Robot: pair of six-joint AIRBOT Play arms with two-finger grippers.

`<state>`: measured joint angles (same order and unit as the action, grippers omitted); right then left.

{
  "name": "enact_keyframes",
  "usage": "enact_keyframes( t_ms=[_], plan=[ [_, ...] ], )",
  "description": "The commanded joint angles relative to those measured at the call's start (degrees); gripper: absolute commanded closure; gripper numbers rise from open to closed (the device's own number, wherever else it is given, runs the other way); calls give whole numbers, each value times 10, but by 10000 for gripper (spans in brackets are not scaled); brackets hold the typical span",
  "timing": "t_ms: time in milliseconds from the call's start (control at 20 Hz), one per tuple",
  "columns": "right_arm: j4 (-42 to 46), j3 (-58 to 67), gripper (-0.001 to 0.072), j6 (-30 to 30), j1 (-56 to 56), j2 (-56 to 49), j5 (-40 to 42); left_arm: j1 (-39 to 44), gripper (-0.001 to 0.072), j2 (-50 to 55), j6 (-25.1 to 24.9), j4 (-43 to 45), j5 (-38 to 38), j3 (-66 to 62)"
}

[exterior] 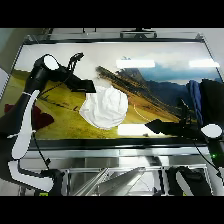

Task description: Fold the shirts.

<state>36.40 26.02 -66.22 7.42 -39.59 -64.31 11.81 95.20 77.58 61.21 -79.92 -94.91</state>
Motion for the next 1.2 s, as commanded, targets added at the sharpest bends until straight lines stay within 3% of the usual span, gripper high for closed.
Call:
enact_keyframes(
  t_ms=[0, 250, 450, 650, 700, 750, 1000, 1100, 1150],
  plan=[
    [0, 1, 63, 29, 40, -8, 30, -31, -8, 0, 13, 17, -83, 46],
    [-10, 1, 64, 36, -16, -125, 53, -35, -1, 0, -26, 19, -20, 219],
    [-130, 6, 66, 105, -155, -250, 164, -66, 0, 0, -32, 15, 50, 281],
    [-176, 92, 75, 138, -240, -376, 207, -78, 15, 0, -88, -86, 135, 296],
    [-176, 117, 186, 138, -248, -403, 208, -76, 17, 1, -97, -112, 158, 296],
    [-176, 143, 229, 137, -253, -431, 208, -72, 18, 1, -97, -118, 177, 295],
    [-176, 217, 228, 135, -257, -516, 186, -66, 35, 1, -97, -118, 201, 296],
    [-185, 231, 234, 136, -261, -527, 179, -66, 382, 3, -98, -118, 201, 295],
    [-187, 235, 323, 136, -261, -527, 180, -66, 554, 3, -103, -118, 201, 295]
  ],
)
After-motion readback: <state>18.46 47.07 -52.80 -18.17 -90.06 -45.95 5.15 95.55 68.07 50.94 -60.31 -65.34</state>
